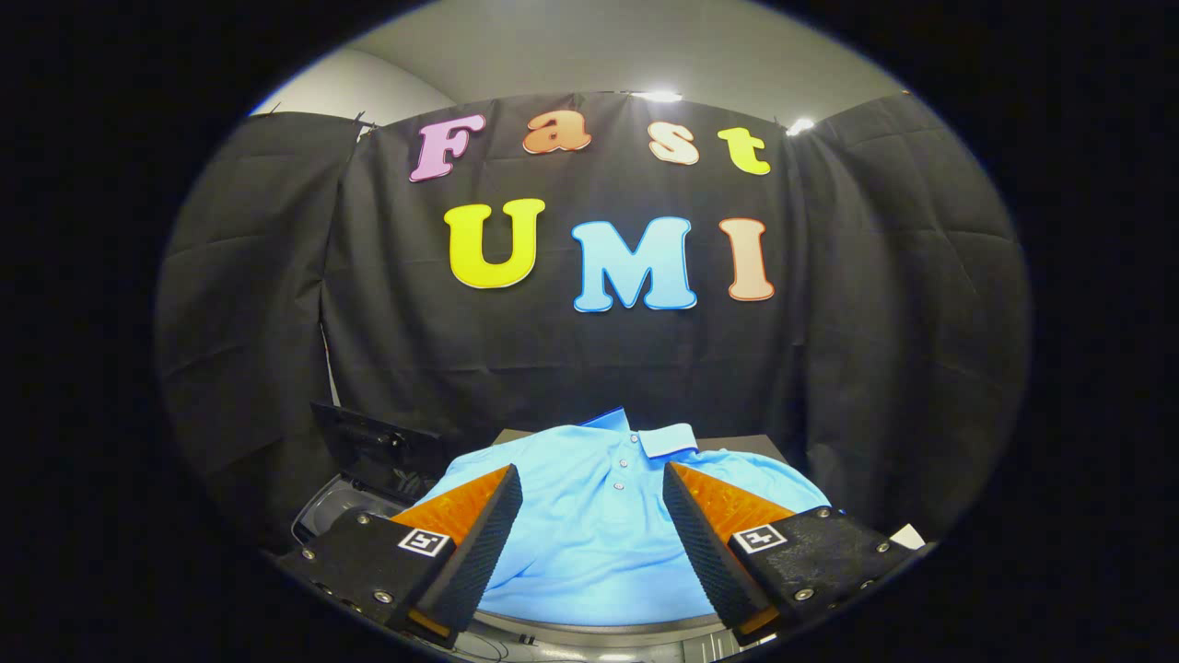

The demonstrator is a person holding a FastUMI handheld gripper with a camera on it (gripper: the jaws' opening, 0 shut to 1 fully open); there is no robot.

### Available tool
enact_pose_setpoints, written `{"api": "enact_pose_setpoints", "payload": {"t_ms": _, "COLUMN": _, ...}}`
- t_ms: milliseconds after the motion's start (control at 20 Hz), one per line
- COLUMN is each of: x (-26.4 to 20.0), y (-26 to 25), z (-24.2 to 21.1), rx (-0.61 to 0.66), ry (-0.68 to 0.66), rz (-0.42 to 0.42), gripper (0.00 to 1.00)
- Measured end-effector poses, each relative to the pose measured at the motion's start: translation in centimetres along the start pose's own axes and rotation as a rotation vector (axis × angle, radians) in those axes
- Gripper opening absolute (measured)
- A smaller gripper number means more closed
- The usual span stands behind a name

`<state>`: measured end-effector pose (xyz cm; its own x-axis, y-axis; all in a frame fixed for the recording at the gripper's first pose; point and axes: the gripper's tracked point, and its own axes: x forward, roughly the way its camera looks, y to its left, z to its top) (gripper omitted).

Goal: Put the clothes into the washing machine and then close the washing machine lid.

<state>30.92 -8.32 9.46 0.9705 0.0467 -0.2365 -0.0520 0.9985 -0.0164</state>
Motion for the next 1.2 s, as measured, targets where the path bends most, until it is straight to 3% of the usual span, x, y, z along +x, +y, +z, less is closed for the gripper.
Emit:
{"api": "enact_pose_setpoints", "payload": {"t_ms": 600, "x": 6.8, "y": -0.9, "z": -3.9, "rx": -0.009, "ry": 0.228, "rz": 0.015, "gripper": 0.96}}
{"api": "enact_pose_setpoints", "payload": {"t_ms": 950, "x": 9.1, "y": -1.2, "z": -6.4, "rx": 0.058, "ry": 0.362, "rz": 0.041, "gripper": 0.96}}
{"api": "enact_pose_setpoints", "payload": {"t_ms": 1200, "x": 9.6, "y": -1.3, "z": -8.3, "rx": 0.032, "ry": 0.432, "rz": 0.069, "gripper": 0.96}}
